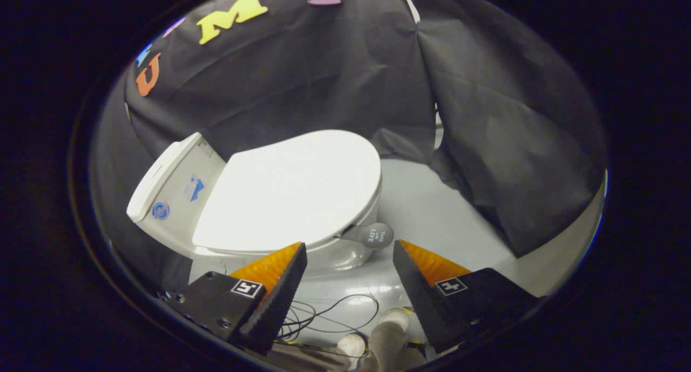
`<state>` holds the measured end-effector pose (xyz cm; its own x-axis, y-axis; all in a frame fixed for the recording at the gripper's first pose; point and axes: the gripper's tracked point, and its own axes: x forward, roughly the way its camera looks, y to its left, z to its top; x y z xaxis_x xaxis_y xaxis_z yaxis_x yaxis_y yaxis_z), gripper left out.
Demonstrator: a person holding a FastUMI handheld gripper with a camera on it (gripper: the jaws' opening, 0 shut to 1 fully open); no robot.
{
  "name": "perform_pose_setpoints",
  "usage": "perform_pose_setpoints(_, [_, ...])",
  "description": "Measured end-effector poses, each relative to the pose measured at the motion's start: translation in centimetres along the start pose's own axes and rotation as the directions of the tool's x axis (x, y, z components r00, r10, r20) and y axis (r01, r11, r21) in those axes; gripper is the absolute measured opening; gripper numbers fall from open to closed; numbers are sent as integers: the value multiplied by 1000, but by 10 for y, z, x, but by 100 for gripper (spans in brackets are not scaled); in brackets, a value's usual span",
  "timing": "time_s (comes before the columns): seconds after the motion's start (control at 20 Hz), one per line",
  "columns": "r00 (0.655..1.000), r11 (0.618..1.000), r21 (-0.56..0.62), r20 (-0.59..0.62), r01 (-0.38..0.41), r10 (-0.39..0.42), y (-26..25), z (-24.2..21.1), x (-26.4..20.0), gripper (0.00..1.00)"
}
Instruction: Open the toilet lid.
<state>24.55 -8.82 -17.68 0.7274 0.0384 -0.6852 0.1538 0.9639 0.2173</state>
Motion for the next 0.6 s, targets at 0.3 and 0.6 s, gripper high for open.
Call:
perform_pose_setpoints(0.3, [993, 989, 145, -119, 0, 17, -31, 1, 39, 99])
perform_pose_setpoints(0.6, [987, 967, 246, -125, -68, 102, -39, -4, 60, 97])
